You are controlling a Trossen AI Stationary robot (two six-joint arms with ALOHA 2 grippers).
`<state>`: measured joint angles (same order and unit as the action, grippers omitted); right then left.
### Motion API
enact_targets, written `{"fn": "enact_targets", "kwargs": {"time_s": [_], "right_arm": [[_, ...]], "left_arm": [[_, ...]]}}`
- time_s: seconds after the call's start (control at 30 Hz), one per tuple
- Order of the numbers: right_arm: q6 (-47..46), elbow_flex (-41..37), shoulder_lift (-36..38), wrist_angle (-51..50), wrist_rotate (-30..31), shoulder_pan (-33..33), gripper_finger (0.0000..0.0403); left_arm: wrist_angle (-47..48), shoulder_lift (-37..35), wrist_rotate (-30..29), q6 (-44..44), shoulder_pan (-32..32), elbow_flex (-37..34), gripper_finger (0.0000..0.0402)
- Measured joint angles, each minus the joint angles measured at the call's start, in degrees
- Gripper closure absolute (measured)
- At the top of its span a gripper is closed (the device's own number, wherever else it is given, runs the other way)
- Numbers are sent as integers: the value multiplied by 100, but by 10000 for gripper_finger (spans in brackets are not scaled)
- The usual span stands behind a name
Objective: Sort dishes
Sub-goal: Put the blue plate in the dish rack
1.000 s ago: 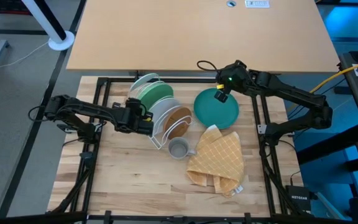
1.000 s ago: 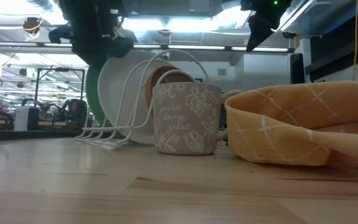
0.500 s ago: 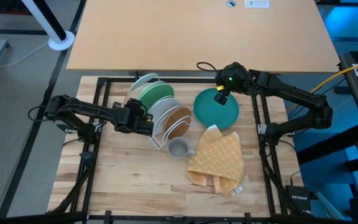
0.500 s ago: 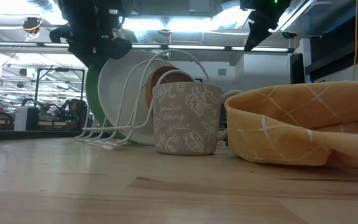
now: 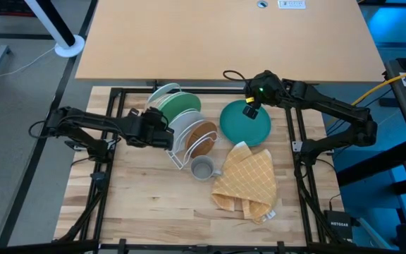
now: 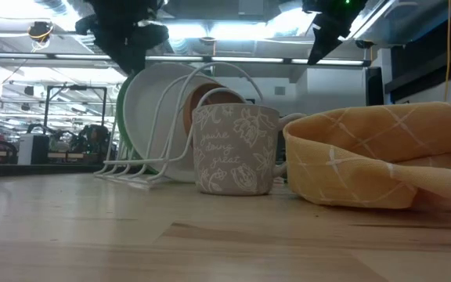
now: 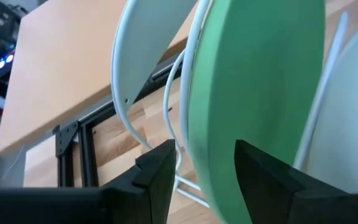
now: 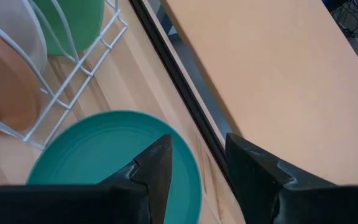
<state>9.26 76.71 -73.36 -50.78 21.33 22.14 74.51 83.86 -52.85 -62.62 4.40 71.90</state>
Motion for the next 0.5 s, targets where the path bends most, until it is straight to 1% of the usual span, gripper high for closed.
{"fn": "enact_targets", "kwargs": {"time_s": [0.17,0.3,0.4,0.5], "right_arm": [[2,0,0,-34,-1,-1,249],[4,0,-51,-10,19,68,249],[20,0,-174,-4,44,394,249],[24,0,-392,-7,-13,915,249]], "left_arm": [[1,-196,0,313,0,65,247],[-12,-405,-1,247,0,216,247],[-48,-557,-2,201,30,427,247],[-53,-697,-3,292,105,635,247]]}}
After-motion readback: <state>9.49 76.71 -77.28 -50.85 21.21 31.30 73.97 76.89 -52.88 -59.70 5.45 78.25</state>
